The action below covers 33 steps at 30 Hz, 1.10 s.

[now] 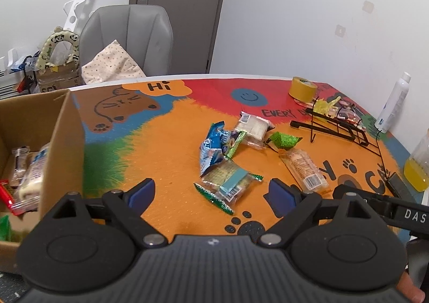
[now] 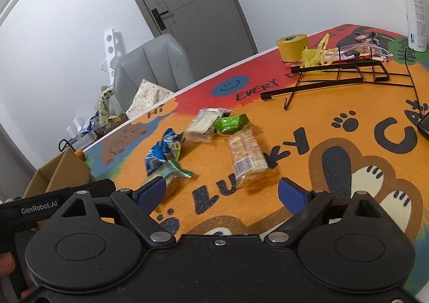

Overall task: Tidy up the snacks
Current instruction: 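Grasp the green-striped snack bag with the left gripper while the right gripper grasps the biscuit pack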

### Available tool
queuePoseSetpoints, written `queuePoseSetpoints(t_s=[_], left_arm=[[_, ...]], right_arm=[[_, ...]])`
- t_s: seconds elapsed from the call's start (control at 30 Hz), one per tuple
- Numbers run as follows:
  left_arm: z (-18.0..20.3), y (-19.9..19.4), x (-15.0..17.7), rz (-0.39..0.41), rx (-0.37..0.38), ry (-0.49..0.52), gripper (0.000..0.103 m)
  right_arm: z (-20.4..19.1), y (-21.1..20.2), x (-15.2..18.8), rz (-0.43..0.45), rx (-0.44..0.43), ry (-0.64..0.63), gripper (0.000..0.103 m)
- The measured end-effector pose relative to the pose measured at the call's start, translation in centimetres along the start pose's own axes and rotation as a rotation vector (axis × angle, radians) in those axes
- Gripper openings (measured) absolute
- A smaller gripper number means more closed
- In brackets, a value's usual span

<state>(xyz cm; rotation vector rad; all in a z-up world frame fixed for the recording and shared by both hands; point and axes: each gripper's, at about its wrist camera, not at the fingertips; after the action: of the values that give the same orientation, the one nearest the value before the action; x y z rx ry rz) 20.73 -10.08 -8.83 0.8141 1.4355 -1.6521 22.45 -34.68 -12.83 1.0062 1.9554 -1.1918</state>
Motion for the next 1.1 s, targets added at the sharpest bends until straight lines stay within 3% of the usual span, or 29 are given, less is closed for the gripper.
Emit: queuePoseSetpoints(t_s=[0.63, 0.87, 0.97, 1.1], left_arm=[[1.3, 8.7, 1.4, -0.109, 0.014, 0.042, 0.089], [1.5, 10.2, 1.7, -0.104, 0.022, 0.065, 0.088], [1.8, 10.4, 1.6, -0.102, 0.025, 0.075, 0.087], [2.1, 10.2, 1.8, -0.101, 0.031, 0.101, 0.075]], right_arm=[[1.2, 6.5, -0.8, -0.038, 0.051, -0.071, 0.085], [1.0, 7.9, -0.7, -0.058, 0.066, -0.107, 0.078], [0.9, 8.2, -0.3, -0.071, 0.076, -0.123, 0.068], [0.4, 8.0, -0.1, -0.076, 0.111, -0.186, 0.038]])
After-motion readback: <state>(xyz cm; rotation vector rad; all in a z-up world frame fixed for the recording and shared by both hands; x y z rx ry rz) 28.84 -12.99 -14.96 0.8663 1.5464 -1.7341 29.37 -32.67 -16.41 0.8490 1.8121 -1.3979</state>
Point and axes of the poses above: each gripper's, at about its wrist camera, not at the fingertips, and y roughly the way its jaws point, z to its right, x to its underside, and after that the axes turned 10 degrees about z, right-handed
